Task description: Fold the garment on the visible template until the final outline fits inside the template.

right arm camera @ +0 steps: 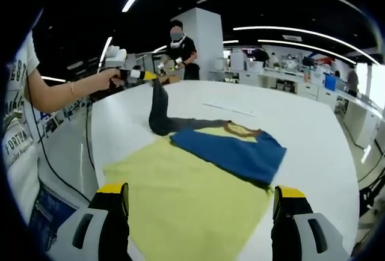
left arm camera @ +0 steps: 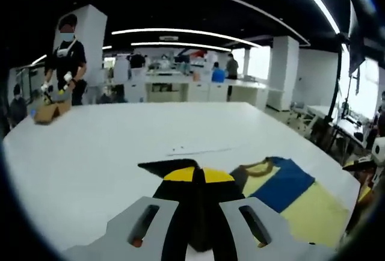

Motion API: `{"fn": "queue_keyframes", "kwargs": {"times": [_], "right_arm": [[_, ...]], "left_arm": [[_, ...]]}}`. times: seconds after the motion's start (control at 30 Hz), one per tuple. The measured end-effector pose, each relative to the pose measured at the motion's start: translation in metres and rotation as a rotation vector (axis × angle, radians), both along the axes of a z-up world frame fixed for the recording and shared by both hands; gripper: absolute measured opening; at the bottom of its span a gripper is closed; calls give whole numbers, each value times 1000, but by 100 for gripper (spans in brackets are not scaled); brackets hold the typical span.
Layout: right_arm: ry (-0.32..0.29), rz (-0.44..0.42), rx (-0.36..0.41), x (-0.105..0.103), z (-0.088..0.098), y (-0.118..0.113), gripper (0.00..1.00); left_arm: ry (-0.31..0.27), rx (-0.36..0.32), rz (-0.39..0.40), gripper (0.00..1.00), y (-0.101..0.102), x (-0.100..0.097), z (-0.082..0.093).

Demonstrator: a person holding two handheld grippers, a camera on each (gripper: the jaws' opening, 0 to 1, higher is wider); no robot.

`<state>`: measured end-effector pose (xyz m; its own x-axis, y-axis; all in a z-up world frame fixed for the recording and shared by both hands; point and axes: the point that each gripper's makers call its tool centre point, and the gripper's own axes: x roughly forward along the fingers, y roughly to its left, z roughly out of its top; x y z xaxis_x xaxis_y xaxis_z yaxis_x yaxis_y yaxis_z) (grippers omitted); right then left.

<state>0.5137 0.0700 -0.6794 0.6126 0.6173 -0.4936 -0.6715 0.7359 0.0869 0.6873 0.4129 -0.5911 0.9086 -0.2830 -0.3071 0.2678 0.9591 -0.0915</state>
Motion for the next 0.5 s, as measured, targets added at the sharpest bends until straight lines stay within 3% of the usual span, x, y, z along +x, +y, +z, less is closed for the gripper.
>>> {"fn": "queue_keyframes", "kwargs": {"times": [0.5], "right_arm": [[13,5,-7,-6,-4,-2,99]], "left_arm": [[-28,-58,-147,0,-89,17,9]]}}
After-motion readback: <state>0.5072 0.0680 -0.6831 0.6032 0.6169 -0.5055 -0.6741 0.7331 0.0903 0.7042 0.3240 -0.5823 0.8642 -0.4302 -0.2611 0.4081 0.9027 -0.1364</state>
